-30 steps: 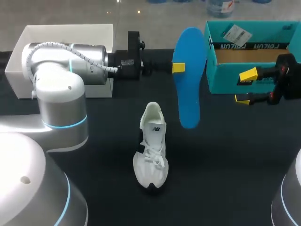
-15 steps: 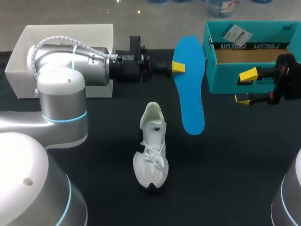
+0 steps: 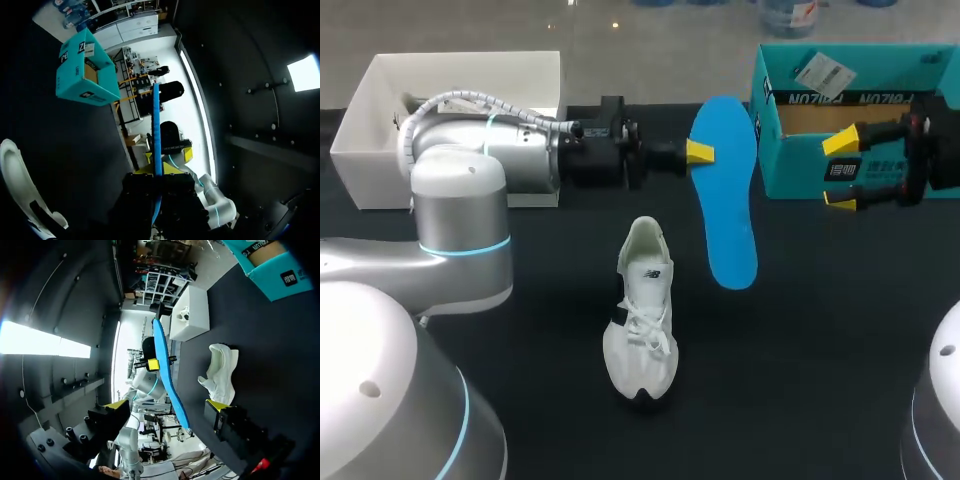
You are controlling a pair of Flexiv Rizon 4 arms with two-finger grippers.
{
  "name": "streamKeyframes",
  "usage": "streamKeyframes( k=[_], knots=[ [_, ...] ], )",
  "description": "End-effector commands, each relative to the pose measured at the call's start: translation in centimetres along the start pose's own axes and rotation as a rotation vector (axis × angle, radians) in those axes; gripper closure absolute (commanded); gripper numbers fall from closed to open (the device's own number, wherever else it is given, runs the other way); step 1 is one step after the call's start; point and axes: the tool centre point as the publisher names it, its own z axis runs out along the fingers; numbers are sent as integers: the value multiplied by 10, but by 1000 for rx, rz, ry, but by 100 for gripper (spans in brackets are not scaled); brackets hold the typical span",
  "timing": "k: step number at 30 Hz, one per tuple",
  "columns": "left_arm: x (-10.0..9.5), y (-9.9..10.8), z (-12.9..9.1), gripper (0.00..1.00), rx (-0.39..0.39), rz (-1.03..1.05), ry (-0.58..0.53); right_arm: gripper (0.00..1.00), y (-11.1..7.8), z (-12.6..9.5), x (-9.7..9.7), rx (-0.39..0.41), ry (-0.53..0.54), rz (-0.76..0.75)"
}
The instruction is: Take the shoe out of the shoebox, open the shoe tongue, remove and reinsert the insole, then place the shoe into the shoebox
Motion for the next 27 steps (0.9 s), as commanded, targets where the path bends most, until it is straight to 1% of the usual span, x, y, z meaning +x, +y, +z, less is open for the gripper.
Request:
streamKeyframes(
  k=[1, 3, 5, 7, 10, 18, 22, 23, 24, 27],
  knots=[
    [1, -4, 6, 100, 15, -24, 1, 0, -2, 11, 34, -44, -499, 128],
    [1, -6, 7, 100, 21, -50, 0, 0, -1, 16, 40, -43, -567, 129],
    [0, -8, 7, 100, 20, -73, -2, 0, -1, 19, 45, -62, -635, 139],
    [0, -9, 8, 100, 22, -100, 4, 0, -2, 22, 49, -68, -734, 144],
    [-1, -10, 8, 100, 18, -98, -1, 0, -3, 24, 53, -128, -889, 124],
    [-2, -5, 8, 100, -10, -95, -5, 0, -3, 24, 53, -128, -889, 124],
    [-4, -4, 5, 100, -2, -107, 4, 0, -3, 24, 53, -128, -889, 124],
    [-4, -4, 4, 100, 4, -118, 8, 0, -1, 27, 57, -134, -956, 93],
    [-5, -4, 3, 100, 6, -126, 9, 0, 2, 31, 59, -114, -1013, 39],
    [-5, -5, 1, 100, 6, -161, 18, 0, 9, 43, 64, -105, -1129, -49]
  ],
)
